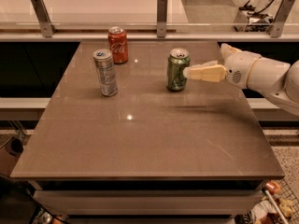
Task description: Place green can upright
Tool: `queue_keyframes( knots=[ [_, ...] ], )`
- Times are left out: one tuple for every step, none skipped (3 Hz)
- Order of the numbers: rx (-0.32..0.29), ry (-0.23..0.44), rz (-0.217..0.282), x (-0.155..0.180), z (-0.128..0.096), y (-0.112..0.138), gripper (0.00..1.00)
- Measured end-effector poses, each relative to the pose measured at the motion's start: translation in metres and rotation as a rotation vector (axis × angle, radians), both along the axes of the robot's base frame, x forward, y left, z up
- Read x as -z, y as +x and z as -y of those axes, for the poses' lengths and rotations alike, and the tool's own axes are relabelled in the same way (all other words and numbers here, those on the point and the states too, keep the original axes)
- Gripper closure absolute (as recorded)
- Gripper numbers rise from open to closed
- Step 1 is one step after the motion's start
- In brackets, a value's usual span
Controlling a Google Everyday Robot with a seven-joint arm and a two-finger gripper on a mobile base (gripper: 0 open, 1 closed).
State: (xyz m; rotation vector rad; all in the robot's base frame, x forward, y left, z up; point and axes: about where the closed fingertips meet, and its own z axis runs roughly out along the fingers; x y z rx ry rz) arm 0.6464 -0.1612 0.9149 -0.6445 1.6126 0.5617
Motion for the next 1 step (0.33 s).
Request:
queue_keyframes(
  knots=[
    [0.085,-0.043,0.02,-0.0343,0.0399,-0.0093,0.0]
  ],
)
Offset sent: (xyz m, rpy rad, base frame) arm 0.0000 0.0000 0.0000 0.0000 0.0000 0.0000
